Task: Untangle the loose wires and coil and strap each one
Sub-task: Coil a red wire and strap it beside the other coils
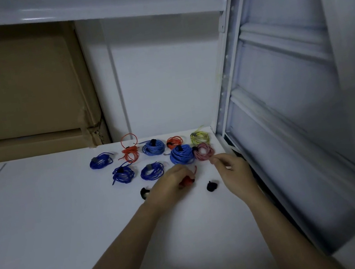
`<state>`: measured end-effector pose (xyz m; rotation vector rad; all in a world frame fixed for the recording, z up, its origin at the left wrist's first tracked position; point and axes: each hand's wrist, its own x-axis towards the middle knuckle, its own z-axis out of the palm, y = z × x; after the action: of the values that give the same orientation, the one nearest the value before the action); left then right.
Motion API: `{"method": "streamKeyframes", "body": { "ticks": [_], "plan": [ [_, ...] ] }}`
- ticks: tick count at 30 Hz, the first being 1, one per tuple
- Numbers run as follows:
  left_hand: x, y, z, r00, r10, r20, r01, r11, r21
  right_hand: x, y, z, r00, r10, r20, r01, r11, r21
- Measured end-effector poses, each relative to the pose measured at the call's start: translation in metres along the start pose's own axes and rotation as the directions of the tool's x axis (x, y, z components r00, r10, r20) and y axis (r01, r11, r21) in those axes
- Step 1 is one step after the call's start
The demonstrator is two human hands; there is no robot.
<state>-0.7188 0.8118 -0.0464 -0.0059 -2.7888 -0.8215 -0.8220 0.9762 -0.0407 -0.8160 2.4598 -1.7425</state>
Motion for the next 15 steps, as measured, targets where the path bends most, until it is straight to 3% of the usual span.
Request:
{"method": "streamKeyframes", "body": {
  "ticks": [2,5,8,11,15],
  "plan": [
    [0.000,-0.002,0.002,0.999,-0.007,0.046,0.006,1.000,0.002,-0.001,0.006,-0.002,1.000,0.016,0.012,-0.016,1.000,-0.009],
    [0.000,-0.006,0.001,0.999,-0.047,-0.004,0.047,0.998,0.041,-0.002,0.012,-0.001,0.999,0.032,0.032,-0.031,0.999,-0.014],
    [0.000,-0.008,0.002,0.995,-0.068,-0.077,0.080,0.982,0.173,-0.002,0.015,0.002,0.999,0.046,0.026,-0.046,0.999,-0.002],
    [-0.002,-0.010,0.007,0.994,-0.104,-0.030,0.108,0.956,0.275,-0.001,0.014,0.003,0.998,0.041,0.047,-0.041,0.999,-0.012],
    [-0.001,-0.007,0.006,0.990,-0.133,-0.036,0.138,0.956,0.259,-0.001,0.013,0.003,0.998,0.043,0.045,-0.043,0.999,-0.011]
  ]
}}
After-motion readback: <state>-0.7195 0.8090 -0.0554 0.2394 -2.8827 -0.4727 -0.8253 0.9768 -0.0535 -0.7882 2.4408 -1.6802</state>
